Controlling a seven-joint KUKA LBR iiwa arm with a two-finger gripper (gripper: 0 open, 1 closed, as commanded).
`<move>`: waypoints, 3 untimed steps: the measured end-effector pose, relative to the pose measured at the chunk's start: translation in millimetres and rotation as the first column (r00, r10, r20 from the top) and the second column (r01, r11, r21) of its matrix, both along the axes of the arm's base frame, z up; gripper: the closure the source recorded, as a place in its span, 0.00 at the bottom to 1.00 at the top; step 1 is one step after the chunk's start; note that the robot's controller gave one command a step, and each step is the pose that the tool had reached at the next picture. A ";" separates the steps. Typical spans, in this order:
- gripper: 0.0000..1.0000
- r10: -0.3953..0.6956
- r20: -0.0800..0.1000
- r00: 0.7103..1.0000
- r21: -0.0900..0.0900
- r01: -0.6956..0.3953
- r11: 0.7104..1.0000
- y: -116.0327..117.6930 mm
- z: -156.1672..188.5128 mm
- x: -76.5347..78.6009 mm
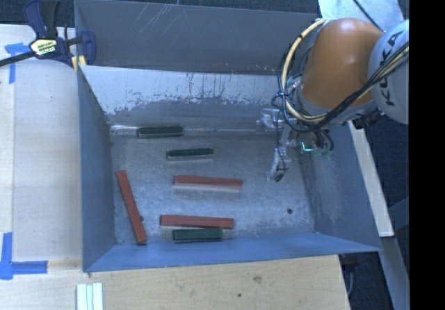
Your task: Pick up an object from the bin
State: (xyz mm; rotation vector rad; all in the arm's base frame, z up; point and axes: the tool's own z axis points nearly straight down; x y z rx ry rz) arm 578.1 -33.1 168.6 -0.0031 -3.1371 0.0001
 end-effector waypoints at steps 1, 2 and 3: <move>0.00 0.075 0.000 0.997 0.001 -0.075 0.997 32.1 -99.0 -4.5; 1.00 0.075 0.008 0.997 0.000 -0.075 0.997 31.1 -94.4 -1.9; 0.00 0.075 0.008 0.997 -0.001 -0.075 0.997 31.1 -94.7 -2.1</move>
Offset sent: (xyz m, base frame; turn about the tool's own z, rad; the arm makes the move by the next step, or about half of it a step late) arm -0.0029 0.0314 -0.0949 -0.0763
